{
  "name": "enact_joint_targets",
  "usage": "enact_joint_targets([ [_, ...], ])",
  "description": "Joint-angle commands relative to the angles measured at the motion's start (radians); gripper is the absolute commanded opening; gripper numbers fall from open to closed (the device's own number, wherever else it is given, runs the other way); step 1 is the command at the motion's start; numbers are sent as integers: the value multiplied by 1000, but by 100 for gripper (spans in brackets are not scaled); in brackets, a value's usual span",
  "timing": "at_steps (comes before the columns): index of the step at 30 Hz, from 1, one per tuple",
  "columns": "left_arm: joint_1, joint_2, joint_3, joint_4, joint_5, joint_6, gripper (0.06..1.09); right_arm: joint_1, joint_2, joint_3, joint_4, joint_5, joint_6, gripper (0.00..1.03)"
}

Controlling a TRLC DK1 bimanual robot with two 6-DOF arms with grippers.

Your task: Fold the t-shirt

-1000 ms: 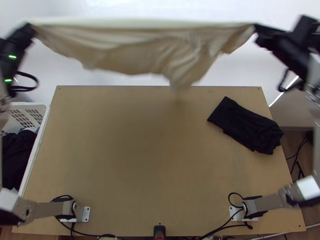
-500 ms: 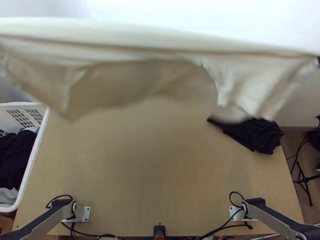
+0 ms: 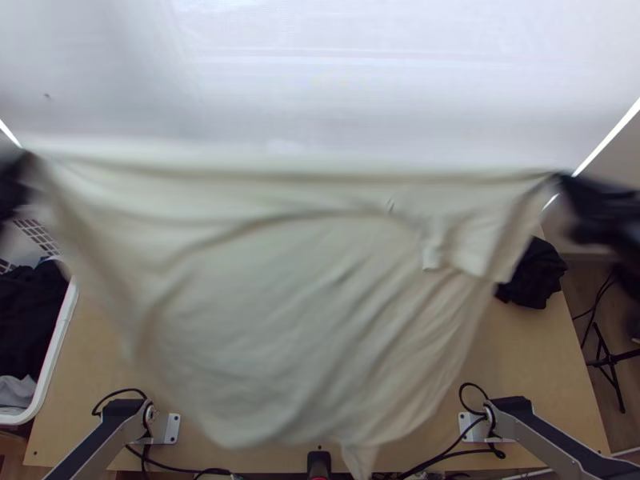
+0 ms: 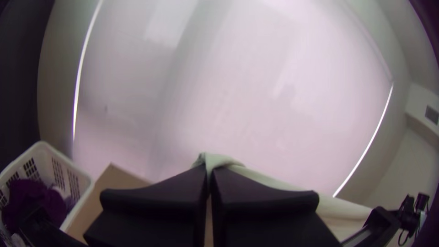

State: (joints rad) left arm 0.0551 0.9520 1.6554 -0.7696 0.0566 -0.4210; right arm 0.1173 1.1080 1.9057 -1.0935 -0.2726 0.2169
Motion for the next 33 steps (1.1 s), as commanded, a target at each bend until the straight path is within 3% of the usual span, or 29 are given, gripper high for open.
enact_joint_targets([
  [1, -9, -164, -710, 13, 95, 185, 9, 25, 61, -562, -9, -14, -59, 3],
  [7, -49, -35, -934, 240, 127, 254, 9, 41, 202, -700, 231, -16, -39, 3],
  [18, -18, 492, -724, 584, 121, 251, 9, 44, 500, -458, 313, -16, -36, 3],
  [28, 43, 924, -298, 596, 115, 199, 9, 39, 808, -149, 314, -14, -36, 3],
  [33, 45, 1084, -118, 481, 115, 209, 9, 27, 951, -17, 313, -16, -33, 3],
])
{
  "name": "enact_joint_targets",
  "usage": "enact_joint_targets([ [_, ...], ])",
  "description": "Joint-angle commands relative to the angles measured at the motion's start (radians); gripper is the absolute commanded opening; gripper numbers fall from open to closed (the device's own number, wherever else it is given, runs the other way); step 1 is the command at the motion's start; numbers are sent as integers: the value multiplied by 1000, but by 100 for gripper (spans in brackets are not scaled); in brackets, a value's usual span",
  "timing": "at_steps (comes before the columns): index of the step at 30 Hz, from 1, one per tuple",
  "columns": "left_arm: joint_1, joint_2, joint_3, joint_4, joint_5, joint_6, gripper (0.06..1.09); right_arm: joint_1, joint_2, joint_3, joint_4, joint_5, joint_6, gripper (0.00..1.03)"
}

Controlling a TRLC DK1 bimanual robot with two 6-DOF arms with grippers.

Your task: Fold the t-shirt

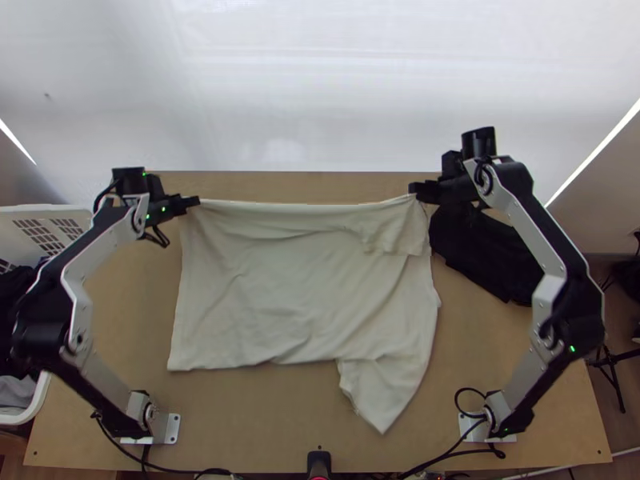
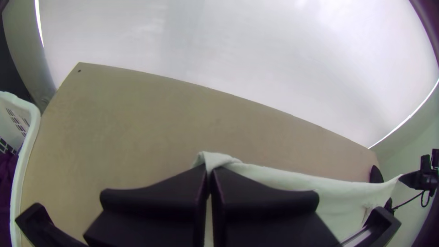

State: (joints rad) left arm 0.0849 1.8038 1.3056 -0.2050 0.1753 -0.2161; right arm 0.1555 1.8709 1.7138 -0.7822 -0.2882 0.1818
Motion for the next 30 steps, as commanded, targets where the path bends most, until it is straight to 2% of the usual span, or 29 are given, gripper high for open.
enact_joint_targets([
  [1, 13, 243, 244, -97, -3, 7, 9, -11, 209, 188, 1, 1, 5, 3],
  [7, -11, 232, 245, -165, -2, 49, 9, -5, 244, 210, -17, 0, 15, 3],
  [12, -16, 157, 228, -290, 16, 60, 9, 6, 201, 181, -141, 0, 10, 3],
  [19, -11, 9, 119, -430, 92, 118, 9, 16, 42, -43, -155, -2, -7, 3],
  [23, -7, -29, 41, -444, 96, 172, 9, 9, -7, -137, -163, -2, -8, 3],
  [30, -4, -46, 12, -450, 96, 196, 9, -11, -53, -214, -213, 0, -36, 3],
])
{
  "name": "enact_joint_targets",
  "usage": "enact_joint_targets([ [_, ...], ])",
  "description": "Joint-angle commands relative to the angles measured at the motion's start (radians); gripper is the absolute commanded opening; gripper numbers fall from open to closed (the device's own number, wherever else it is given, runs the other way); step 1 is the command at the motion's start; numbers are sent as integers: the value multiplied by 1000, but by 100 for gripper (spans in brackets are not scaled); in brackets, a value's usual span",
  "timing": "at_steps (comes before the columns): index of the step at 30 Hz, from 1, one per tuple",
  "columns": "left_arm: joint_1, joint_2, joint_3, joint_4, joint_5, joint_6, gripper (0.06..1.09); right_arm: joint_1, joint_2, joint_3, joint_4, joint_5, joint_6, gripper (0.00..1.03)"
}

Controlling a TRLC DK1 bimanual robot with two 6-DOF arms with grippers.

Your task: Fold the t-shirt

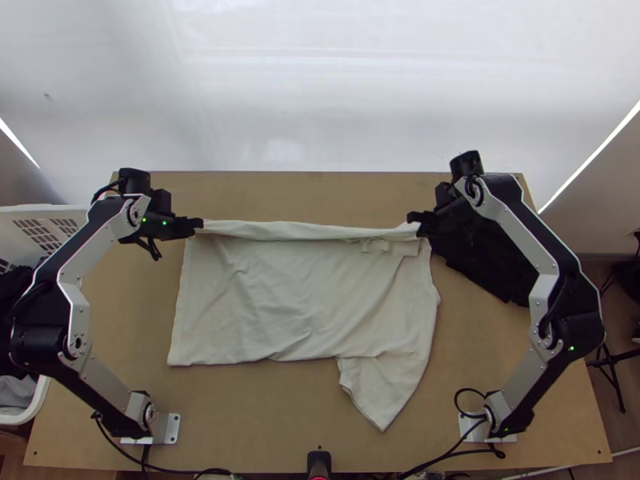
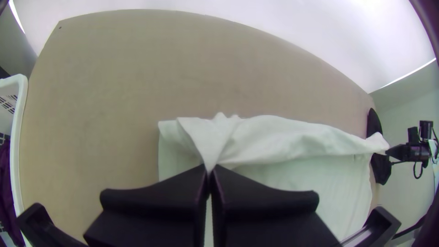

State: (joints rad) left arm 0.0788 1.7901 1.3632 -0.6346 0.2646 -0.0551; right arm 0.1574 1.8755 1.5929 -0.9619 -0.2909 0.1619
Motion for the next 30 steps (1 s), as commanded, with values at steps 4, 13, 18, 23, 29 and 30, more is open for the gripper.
enact_joint_targets([
  [4, 3, -18, -73, -20, 7, 52, 9, -16, -68, -129, -32, 2, -18, 3],
  [13, -10, 12, -177, 7, 8, 107, 10, -19, -49, -223, 61, 2, -1, 19],
  [18, -11, -32, -210, -53, 28, 184, 21, -19, -50, -225, -12, 2, 7, 62],
  [23, -37, -222, -317, -99, 36, 356, 72, 4, -124, -260, -179, 1, 27, 98],
  [29, -60, -459, -334, -237, 93, 397, 94, 68, -475, -413, -205, 6, 74, 99],
  [30, -60, -485, -331, -252, 108, 394, 94, 76, -541, -442, -205, 6, 114, 99],
])
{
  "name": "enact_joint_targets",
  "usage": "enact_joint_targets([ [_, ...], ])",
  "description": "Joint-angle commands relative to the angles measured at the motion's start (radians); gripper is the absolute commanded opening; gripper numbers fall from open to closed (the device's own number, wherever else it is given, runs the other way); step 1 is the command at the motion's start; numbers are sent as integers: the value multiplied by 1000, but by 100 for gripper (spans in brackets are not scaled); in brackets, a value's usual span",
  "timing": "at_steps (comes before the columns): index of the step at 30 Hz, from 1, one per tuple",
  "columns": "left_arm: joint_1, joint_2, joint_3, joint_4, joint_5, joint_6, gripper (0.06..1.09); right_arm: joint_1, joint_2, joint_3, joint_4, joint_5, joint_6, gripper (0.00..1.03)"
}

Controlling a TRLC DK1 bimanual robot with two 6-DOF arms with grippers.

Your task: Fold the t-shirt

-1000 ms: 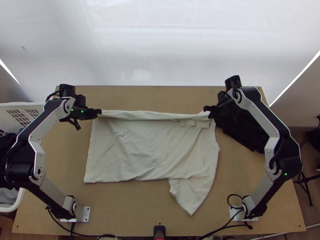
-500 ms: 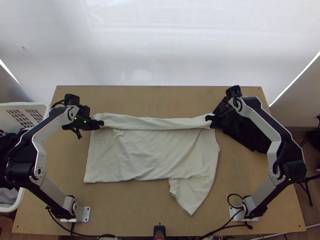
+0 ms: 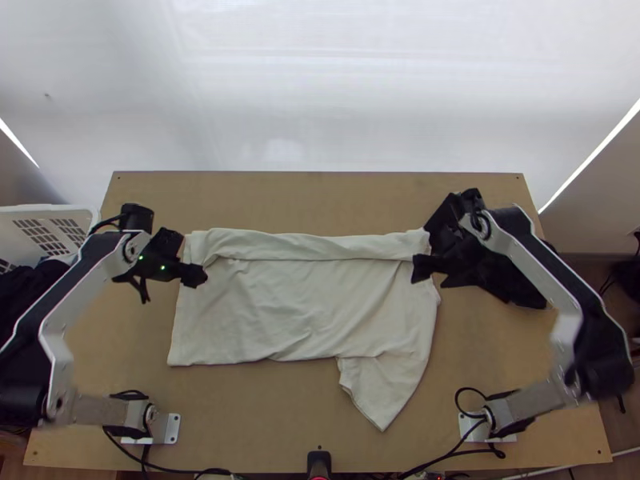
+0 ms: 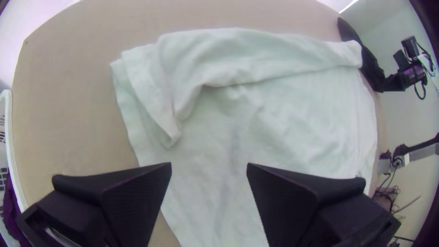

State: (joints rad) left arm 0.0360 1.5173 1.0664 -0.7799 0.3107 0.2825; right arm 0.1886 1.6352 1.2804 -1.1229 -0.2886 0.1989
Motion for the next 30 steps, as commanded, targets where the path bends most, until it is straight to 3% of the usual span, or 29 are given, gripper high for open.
enact_joint_targets([
  [1, -19, -232, -33, -130, 70, 53, 94, 51, -362, -156, -43, 2, 114, 99],
  [9, -41, -307, -57, -199, 76, 4, 94, 104, -594, -460, -28, -9, 263, 98],
  [12, -67, -321, -48, -199, 76, -6, 94, 112, -647, -550, -2, -41, 301, 90],
  [17, -91, -325, -13, -206, 76, -20, 94, 192, -653, -702, 25, -63, 301, 90],
  [25, -96, -312, 17, -219, 76, -20, 94, 232, -561, -711, 60, -100, 301, 90],
  [30, -117, -295, 30, -213, 76, -34, 94, 247, -459, -694, 64, -138, 232, 86],
])
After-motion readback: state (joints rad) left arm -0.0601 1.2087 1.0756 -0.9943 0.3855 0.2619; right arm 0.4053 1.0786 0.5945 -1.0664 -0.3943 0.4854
